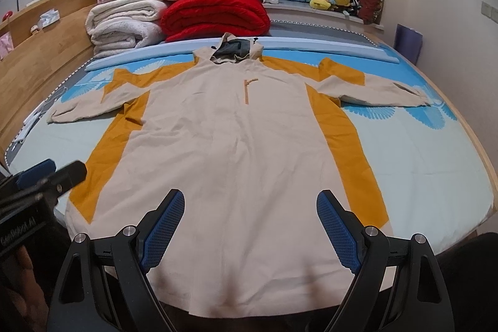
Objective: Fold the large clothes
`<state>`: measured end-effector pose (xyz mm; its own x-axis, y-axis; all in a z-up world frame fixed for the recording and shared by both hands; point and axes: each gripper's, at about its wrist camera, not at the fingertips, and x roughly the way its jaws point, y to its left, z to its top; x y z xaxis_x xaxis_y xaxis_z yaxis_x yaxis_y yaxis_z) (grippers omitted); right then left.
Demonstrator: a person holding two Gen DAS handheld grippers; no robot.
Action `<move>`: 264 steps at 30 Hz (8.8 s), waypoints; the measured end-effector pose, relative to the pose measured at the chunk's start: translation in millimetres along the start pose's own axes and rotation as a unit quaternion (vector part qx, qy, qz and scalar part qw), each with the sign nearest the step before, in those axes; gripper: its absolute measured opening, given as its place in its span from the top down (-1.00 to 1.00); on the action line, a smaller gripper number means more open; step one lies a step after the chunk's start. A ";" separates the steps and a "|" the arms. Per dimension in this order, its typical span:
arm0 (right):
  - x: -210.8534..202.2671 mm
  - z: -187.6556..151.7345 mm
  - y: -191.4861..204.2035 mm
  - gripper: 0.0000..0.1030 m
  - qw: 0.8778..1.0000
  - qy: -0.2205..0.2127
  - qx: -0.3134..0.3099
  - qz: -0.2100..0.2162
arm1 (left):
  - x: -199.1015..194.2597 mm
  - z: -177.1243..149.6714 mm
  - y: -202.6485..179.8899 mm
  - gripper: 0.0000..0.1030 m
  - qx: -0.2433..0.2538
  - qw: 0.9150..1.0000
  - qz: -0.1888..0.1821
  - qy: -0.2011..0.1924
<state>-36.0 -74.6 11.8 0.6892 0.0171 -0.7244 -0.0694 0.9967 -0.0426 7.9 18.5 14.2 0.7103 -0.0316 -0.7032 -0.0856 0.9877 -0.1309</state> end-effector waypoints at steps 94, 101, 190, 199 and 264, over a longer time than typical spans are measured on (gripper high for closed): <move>272.8 267.4 -18.9 0.45 0.990 0.092 0.050 0.098 | 208.5 298.7 111.5 1.00 -0.054 0.997 -0.031 -0.048; 273.3 267.7 -25.4 0.21 0.987 0.099 0.060 0.109 | 255.0 245.5 19.9 0.74 -0.040 0.978 -0.149 0.142; 366.7 239.2 -194.2 0.49 0.960 0.159 0.232 -0.006 | 336.9 179.8 71.6 0.53 -0.030 0.958 0.061 0.277; 276.1 295.1 -173.6 0.44 0.991 0.009 0.133 -0.006 | 293.7 213.3 8.7 0.26 0.060 0.979 0.041 0.190; 347.0 153.7 -548.3 0.63 0.877 0.015 0.474 -0.076 | 320.8 204.4 -12.6 0.26 0.079 0.974 0.038 0.210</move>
<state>352.0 -602.9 -110.4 0.6181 -0.1087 -0.7786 0.6618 0.6064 0.4407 379.7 27.3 -66.8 0.3553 0.0160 -0.9346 0.0048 0.9998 0.0190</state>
